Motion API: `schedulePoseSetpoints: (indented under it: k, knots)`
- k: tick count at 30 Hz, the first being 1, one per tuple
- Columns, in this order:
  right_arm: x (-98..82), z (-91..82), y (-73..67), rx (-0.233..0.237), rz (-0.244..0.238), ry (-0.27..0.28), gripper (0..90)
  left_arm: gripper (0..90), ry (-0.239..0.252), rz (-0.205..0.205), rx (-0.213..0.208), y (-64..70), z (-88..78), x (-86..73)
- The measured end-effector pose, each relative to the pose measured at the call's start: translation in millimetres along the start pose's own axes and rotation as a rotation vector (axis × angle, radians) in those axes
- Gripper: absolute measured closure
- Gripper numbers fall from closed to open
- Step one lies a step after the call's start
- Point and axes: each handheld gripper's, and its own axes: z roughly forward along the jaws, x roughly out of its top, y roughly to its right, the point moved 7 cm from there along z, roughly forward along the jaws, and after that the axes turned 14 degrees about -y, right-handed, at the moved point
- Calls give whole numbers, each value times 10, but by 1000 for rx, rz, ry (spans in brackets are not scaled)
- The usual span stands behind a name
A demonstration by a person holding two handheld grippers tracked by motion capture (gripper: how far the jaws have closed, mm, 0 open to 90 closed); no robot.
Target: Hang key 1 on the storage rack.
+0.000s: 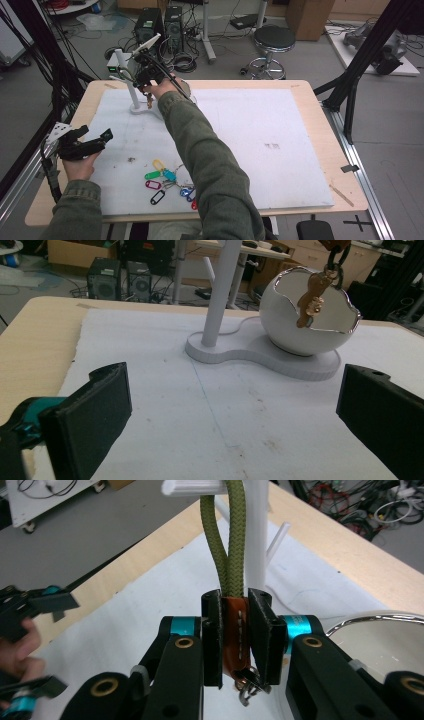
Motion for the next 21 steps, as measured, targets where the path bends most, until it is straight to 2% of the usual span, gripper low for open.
schedulePoseSetpoints:
  k: [3, 4, 6, 8, 9, 11, 17, 18, 21]
  knots:
    - [3, 24, 11, -5, 2, 10, 754, 17, 1, -3, 1, -6, -1, 0]
    - [-3, 29, 12, 1, 3, 12, 712, 17, 2, -3, 0, -7, 0, 1]
    - [-23, 16, 28, -10, 23, 15, 541, 17, 0, -2, 1, -10, 1, 0]
    - [-52, -1, 41, -3, 6, 17, 374, 17, 0, -2, 2, -7, 4, -1]
    - [-73, -8, 52, -11, -11, 17, 309, 17, -1, -1, 0, -4, 6, -2]
    - [-139, -47, 93, -58, -6, 15, 211, 17, -7, 2, 1, 0, 10, -7]
    - [-317, -182, 235, -79, 20, 19, 78, 17, -10, 3, 5, 6, 14, -10]
    - [-349, -208, 266, -90, 27, 14, 0, 17, -11, 3, 6, 4, 14, -11]
    - [-416, -274, 329, -119, 45, 8, 5, 17, -10, 1, 8, -6, 7, -10]
